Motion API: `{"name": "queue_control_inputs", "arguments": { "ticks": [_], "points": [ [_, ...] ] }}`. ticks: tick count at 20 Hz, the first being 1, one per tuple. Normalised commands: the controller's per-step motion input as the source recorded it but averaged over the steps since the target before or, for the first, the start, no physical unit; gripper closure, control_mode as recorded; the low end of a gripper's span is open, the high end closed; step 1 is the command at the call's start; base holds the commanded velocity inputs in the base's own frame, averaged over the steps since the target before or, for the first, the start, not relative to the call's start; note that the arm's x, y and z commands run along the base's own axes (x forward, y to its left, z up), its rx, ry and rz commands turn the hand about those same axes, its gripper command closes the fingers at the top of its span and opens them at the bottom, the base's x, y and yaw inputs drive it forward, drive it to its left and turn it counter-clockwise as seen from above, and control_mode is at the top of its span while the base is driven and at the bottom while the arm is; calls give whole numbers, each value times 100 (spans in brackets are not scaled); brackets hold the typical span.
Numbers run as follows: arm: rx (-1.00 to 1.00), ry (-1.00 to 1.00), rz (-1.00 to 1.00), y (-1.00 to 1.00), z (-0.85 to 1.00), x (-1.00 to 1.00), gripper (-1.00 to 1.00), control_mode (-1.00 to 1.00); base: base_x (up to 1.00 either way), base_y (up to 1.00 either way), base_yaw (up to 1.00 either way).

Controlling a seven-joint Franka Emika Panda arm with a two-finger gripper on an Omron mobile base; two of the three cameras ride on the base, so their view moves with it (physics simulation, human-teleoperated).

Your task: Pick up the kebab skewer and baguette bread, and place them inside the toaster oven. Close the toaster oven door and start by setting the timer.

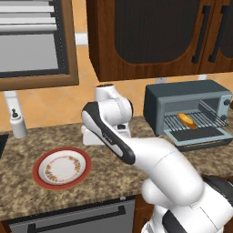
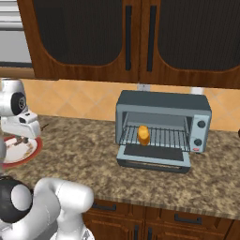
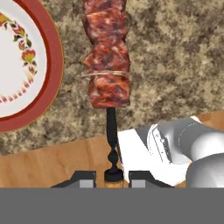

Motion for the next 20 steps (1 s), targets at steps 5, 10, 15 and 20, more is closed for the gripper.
{"name": "queue_control_inputs", "arguments": {
  "ticks": [5,10,15,20],
  "points": [
    [0,0,0,-100,33,-39,100,-100,0,0,0],
    [0,0,0,-100,28,-30,100,-100,0,0,0],
    [0,0,3,-100,14,-22,100,-100,0,0,0],
    [0,0,7,-100,4,-27,100,-100,0,0,0]
  ]
}}
